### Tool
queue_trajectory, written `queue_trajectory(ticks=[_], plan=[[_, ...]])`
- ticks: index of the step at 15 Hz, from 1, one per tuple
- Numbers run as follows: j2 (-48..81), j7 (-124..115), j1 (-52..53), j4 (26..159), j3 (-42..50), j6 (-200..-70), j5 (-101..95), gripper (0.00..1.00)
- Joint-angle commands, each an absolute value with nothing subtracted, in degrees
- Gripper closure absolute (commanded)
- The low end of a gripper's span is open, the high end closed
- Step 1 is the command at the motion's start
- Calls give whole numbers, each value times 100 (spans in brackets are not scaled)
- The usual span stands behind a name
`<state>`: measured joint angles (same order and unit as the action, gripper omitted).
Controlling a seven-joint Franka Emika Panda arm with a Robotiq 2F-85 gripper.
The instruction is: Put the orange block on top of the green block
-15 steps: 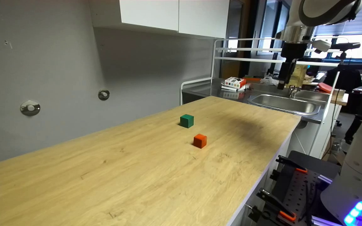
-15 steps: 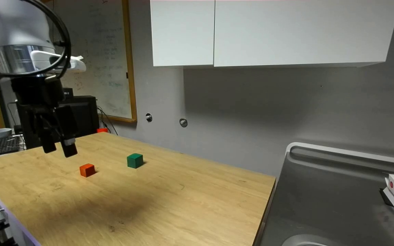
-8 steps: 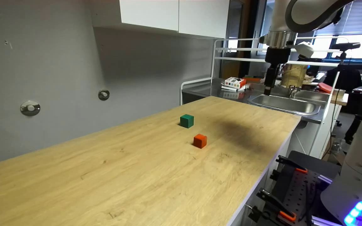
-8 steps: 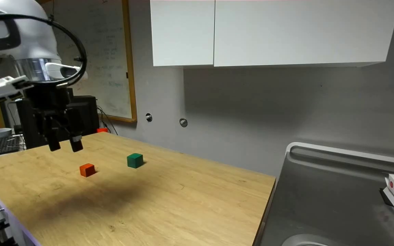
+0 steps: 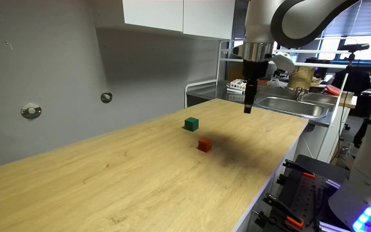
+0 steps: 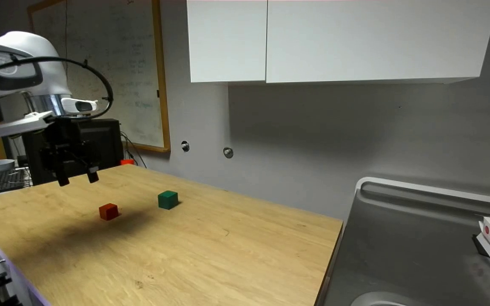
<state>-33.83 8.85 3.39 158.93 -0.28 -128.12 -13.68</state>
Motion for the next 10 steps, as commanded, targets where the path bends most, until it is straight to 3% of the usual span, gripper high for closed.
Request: queue_trajectory(ticks=[1, 10], plan=[[-2606, 559, 630, 15478, -435, -13142, -1152, 0], [-481, 33, 680, 14281, -567, -14166, -378, 0]])
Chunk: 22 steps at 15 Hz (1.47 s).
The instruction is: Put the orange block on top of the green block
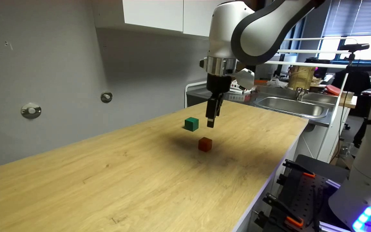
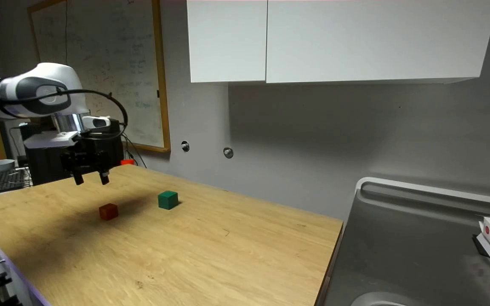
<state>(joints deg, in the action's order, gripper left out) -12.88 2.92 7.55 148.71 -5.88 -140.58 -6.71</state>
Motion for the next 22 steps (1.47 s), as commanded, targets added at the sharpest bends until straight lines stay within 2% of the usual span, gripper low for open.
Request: queue_trajectory(ticks=[1, 9, 10, 11, 18, 22], plan=[[-265, -92, 632, 14161, -567, -14212, -332, 0], [960, -1114, 504, 13735, -356, -14298, -556, 0], [1049, -1184, 518, 13713, -314, -14298, -580, 25], [1117, -1235, 532, 13686, -283, -14281, -585, 26], [1155, -1384, 672, 13386, -225, -14045, -811, 80], [1157, -1493, 761, 12783, -206, -13625, -1271, 82]])
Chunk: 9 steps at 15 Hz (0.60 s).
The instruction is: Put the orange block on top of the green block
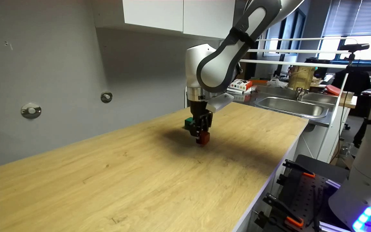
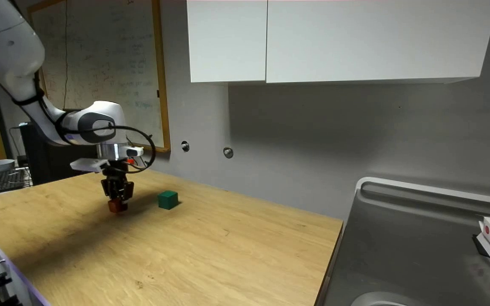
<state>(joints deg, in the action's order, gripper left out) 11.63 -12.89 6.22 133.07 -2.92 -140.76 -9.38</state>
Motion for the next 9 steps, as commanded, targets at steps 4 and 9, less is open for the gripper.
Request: queue_trajectory(ticks=[4, 9], plan=[[1302, -1373, 743, 11898, -212, -13148, -1565, 82], [1701, -1178, 598, 11061, -103, -12861, -1561, 82]])
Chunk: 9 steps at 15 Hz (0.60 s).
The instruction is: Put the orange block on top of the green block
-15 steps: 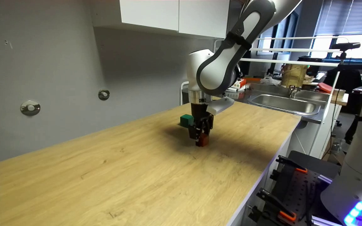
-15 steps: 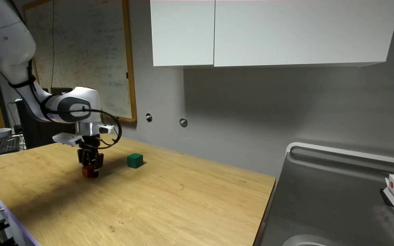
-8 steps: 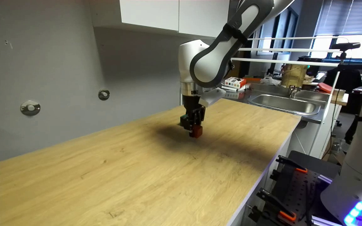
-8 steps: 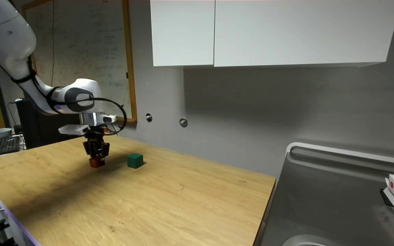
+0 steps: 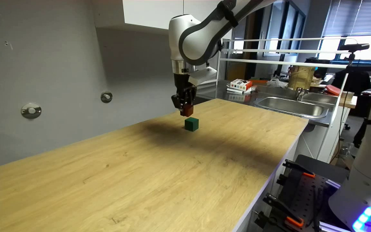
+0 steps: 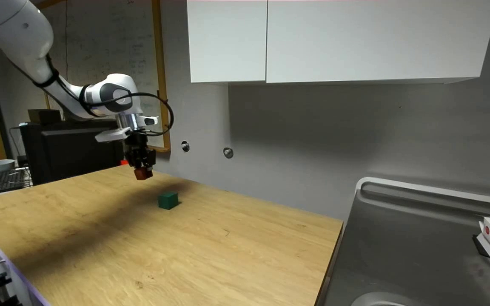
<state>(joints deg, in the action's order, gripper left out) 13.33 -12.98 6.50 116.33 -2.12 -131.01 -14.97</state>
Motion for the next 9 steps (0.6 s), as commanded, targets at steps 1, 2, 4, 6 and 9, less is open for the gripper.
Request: queue_trajectory(ticks=[1, 2, 4, 6, 9], plan=[[1794, -1151, 565, 10951, -63, -12839, -1528, 82], [1908, -1124, 522, 10846, -12, -12824, -1515, 82], [2119, -1068, 444, 10657, 74, -12812, -1468, 82], [2316, -1026, 376, 10507, 144, -12808, -1437, 82], [2554, -985, 324, 10335, 196, -12810, -1384, 82]])
